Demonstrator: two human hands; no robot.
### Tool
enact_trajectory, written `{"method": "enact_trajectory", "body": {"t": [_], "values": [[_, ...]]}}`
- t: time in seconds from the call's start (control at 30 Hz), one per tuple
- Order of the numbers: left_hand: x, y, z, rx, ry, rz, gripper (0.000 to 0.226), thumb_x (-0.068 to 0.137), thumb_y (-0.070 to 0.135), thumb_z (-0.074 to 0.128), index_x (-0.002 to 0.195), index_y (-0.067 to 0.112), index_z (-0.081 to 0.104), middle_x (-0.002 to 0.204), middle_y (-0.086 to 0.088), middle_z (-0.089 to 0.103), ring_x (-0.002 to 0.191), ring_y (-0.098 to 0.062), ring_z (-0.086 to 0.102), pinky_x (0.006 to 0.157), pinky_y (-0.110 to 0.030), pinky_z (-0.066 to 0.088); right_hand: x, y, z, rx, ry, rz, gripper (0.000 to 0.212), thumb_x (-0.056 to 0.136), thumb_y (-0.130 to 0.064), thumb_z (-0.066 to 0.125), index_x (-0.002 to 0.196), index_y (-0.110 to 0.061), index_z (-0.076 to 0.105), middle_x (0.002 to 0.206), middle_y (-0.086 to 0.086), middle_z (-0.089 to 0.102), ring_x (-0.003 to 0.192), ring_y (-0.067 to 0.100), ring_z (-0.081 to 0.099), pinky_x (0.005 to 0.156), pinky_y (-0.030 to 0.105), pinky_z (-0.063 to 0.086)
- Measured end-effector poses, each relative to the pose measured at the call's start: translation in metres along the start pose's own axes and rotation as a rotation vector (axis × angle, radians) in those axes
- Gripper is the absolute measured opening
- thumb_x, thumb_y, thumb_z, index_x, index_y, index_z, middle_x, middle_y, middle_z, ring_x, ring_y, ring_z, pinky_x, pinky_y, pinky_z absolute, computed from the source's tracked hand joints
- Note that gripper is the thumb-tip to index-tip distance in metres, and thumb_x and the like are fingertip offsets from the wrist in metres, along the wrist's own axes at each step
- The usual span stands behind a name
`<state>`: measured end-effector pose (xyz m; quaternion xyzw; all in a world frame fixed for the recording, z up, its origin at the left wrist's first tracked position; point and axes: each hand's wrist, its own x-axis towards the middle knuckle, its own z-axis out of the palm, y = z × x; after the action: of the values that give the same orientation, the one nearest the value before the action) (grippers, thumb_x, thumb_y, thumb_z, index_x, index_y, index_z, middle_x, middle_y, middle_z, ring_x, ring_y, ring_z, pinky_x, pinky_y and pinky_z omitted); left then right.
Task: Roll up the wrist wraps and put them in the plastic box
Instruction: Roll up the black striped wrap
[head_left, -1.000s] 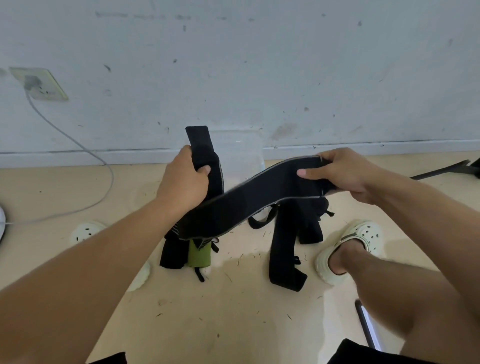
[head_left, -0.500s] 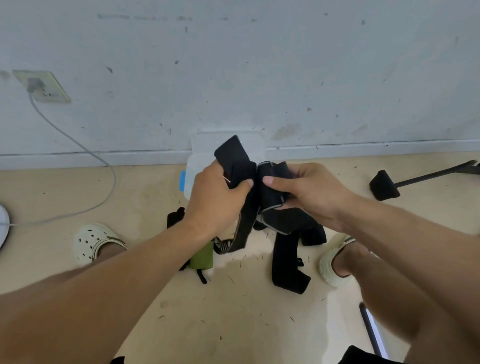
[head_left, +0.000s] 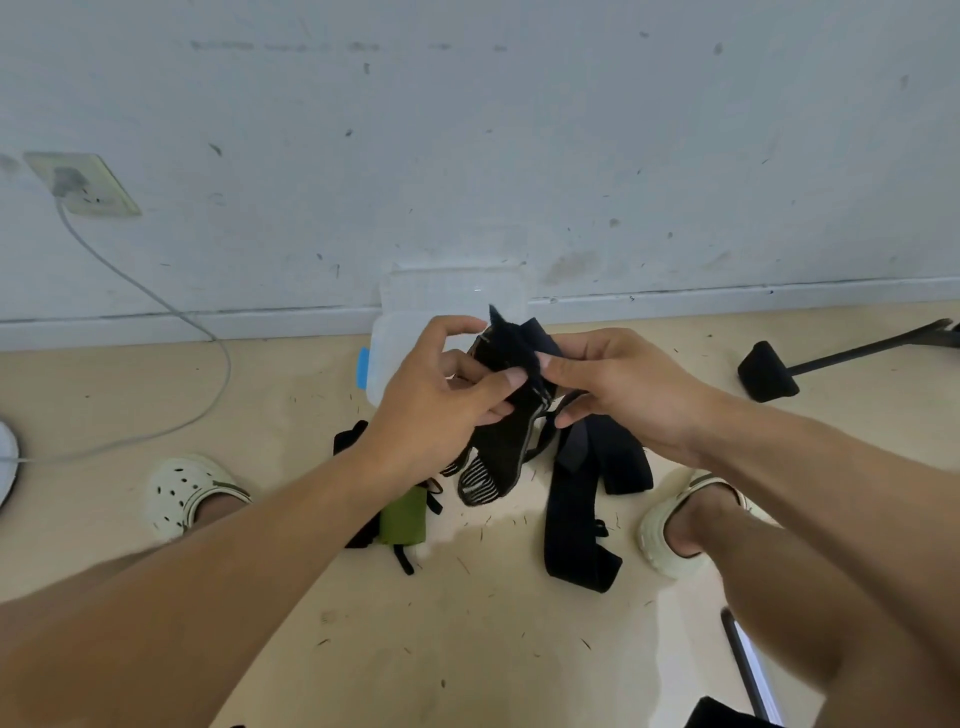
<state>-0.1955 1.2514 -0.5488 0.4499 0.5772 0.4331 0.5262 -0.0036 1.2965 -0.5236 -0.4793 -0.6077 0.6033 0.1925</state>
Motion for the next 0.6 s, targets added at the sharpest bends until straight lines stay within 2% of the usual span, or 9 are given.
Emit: {"method": "enact_trajectory", "body": {"t": [0.07, 0.13, 0.2, 0.27, 0.33, 0.43, 0.53, 0.6], "values": [[0.002, 0.001, -0.002, 0.119, 0.022, 0.045, 0.045, 0.089, 0.026, 0.081, 0.128, 0.028, 0.059, 0.081, -0.006, 0.072, 0.077, -0.013, 0.076, 0.083, -0.025, 0.062, 0.0, -0.001, 0.0, -0.01, 0.0, -0.005, 0.025, 0.106, -0.021, 0.055, 0.121, -0.021, 0.074, 0.108, 0.01, 0.077, 0.087, 0.014, 0.067, 0.074, 0.028, 0.056], [0.004, 0.002, -0.004, 0.258, 0.071, 0.089, 0.033, 0.084, 0.036, 0.084, 0.112, 0.029, 0.067, 0.074, -0.004, 0.066, 0.067, -0.006, 0.065, 0.068, -0.01, 0.052, 0.001, 0.001, 0.001, -0.012, 0.03, 0.002, 0.022, 0.106, -0.02, 0.055, 0.123, -0.014, 0.068, 0.111, 0.02, 0.073, 0.086, 0.022, 0.065, 0.073, 0.031, 0.056], [0.005, 0.002, -0.005, 0.301, 0.106, 0.097, 0.029, 0.079, 0.041, 0.087, 0.1, 0.028, 0.071, 0.079, 0.0, 0.063, 0.068, -0.001, 0.058, 0.064, -0.008, 0.046, 0.002, 0.004, 0.002, 0.007, 0.074, 0.021, 0.02, 0.105, -0.019, 0.057, 0.123, -0.012, 0.062, 0.11, 0.024, 0.072, 0.087, 0.026, 0.066, 0.073, 0.033, 0.056], [0.006, 0.002, -0.006, 0.32, 0.116, 0.079, 0.028, 0.078, 0.045, 0.087, 0.096, 0.027, 0.074, 0.099, 0.008, 0.067, 0.087, 0.0, 0.062, 0.077, -0.01, 0.046, 0.003, 0.004, 0.003, 0.015, 0.106, 0.036, 0.016, 0.104, -0.017, 0.057, 0.118, -0.011, 0.063, 0.111, 0.026, 0.071, 0.087, 0.029, 0.064, 0.07, 0.03, 0.055], [0.007, 0.002, -0.006, 0.298, 0.087, 0.041, 0.027, 0.08, 0.047, 0.085, 0.094, 0.027, 0.074, 0.105, 0.01, 0.071, 0.1, -0.003, 0.066, 0.087, -0.017, 0.048, 0.005, 0.004, 0.002, 0.011, 0.122, 0.04, 0.015, 0.105, -0.016, 0.055, 0.109, -0.013, 0.069, 0.106, 0.022, 0.072, 0.086, 0.029, 0.062, 0.068, 0.028, 0.054], [0.004, 0.004, -0.002, 0.156, 0.009, -0.011, 0.02, 0.086, 0.038, 0.081, 0.095, 0.022, 0.073, 0.094, 0.009, 0.079, 0.089, -0.004, 0.074, 0.079, -0.017, 0.053, 0.005, 0.001, 0.003, 0.052, 0.125, 0.05, 0.024, 0.106, -0.014, 0.05, 0.103, -0.008, 0.073, 0.095, 0.012, 0.074, 0.082, 0.025, 0.064, 0.072, 0.031, 0.054], [0.002, 0.007, -0.001, 0.077, -0.006, -0.015, 0.026, 0.09, 0.035, 0.078, 0.11, 0.02, 0.07, 0.095, 0.008, 0.081, 0.091, -0.009, 0.077, 0.089, -0.03, 0.059, 0.003, -0.005, 0.007, 0.112, 0.144, 0.035, 0.019, 0.106, -0.015, 0.052, 0.105, -0.011, 0.071, 0.092, 0.011, 0.076, 0.078, 0.022, 0.069, 0.074, 0.033, 0.056], [0.002, 0.008, -0.003, 0.056, -0.012, -0.004, 0.033, 0.092, 0.035, 0.077, 0.121, 0.025, 0.066, 0.093, 0.005, 0.081, 0.091, -0.013, 0.078, 0.093, -0.039, 0.061, 0.002, -0.007, 0.008, 0.119, 0.164, 0.01, 0.015, 0.105, -0.017, 0.056, 0.117, -0.017, 0.066, 0.097, 0.012, 0.079, 0.082, 0.025, 0.074, 0.075, 0.037, 0.059]]}}
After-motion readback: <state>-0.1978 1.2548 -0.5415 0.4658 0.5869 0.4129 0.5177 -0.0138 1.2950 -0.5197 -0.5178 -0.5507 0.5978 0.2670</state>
